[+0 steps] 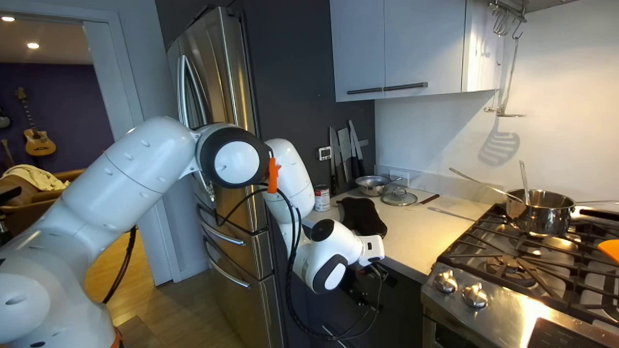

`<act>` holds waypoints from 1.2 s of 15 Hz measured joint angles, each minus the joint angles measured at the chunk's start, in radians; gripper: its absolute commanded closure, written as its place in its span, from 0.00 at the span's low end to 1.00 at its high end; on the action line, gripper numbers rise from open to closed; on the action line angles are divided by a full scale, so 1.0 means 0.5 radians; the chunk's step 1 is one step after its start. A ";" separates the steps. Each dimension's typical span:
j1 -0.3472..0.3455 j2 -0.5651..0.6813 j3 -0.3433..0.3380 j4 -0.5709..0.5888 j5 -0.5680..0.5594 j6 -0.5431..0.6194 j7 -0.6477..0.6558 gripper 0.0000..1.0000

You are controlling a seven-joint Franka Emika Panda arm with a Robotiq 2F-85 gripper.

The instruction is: Close the topmost drawer on the left

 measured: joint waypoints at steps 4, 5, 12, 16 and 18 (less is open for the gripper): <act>-0.024 -0.148 0.006 -0.171 -0.003 -0.001 0.048 0.00; -0.034 -0.196 0.006 -0.231 -0.005 -0.001 0.057 0.00; -0.218 -0.522 0.122 -0.600 -0.176 -0.180 0.158 0.00; -0.439 -0.683 0.343 -0.757 -0.273 -0.432 0.176 0.00; -0.559 -0.756 0.469 -0.829 -0.291 -0.544 0.176 0.00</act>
